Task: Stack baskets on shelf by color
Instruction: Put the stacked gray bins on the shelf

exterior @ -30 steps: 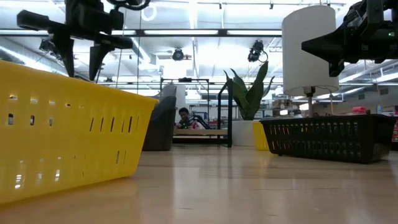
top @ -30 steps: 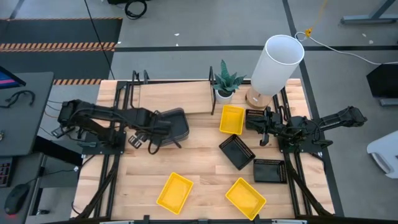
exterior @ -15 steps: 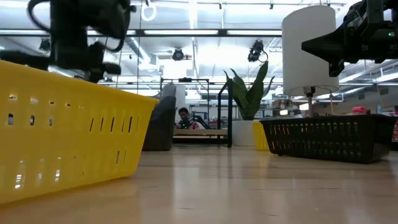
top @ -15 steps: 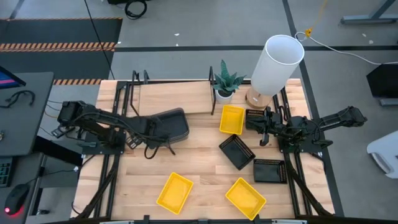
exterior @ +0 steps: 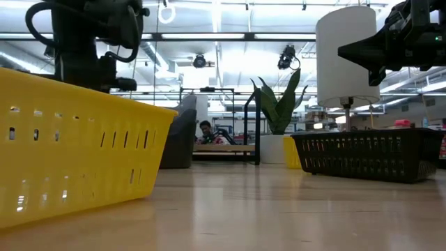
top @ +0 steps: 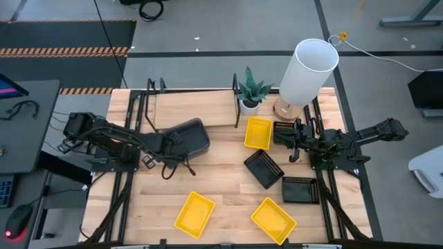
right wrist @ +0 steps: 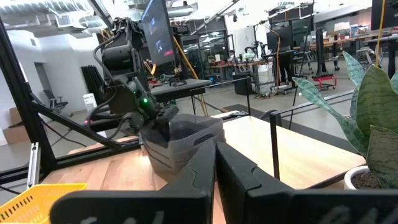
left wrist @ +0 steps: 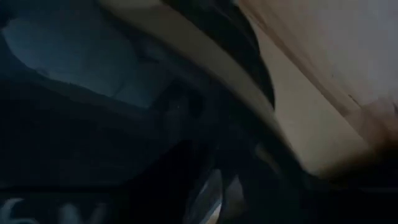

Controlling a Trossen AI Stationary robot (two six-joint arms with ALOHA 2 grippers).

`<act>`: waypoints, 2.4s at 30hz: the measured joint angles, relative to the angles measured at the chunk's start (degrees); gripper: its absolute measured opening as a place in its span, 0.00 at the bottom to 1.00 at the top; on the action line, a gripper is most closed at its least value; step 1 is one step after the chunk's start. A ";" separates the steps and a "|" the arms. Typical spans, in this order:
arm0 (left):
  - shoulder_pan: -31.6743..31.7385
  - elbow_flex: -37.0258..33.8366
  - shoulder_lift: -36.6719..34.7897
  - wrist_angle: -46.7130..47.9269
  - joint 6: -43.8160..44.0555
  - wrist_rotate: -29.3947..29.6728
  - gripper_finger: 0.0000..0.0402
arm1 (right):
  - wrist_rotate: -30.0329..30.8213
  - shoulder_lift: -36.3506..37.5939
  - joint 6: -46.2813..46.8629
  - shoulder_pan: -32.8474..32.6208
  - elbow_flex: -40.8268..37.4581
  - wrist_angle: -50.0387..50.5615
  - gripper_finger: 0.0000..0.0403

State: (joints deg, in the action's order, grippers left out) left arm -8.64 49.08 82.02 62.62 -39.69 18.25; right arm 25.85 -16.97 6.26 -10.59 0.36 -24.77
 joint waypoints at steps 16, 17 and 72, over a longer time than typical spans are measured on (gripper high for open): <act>-4.03 4.91 0.17 -1.82 7.26 -7.45 0.07 | 0.00 0.02 0.02 0.01 0.00 0.02 0.05; -4.25 5.46 0.17 -1.74 8.20 -7.59 0.07 | 0.00 0.02 0.02 0.01 0.01 0.02 0.05; 31.29 28.24 10.35 18.64 24.28 -3.04 0.05 | 0.00 0.00 0.02 0.00 0.02 0.02 0.05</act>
State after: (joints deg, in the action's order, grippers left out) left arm 22.65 77.32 92.37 81.26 -15.41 15.22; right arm 25.85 -16.97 6.28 -10.59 0.38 -24.75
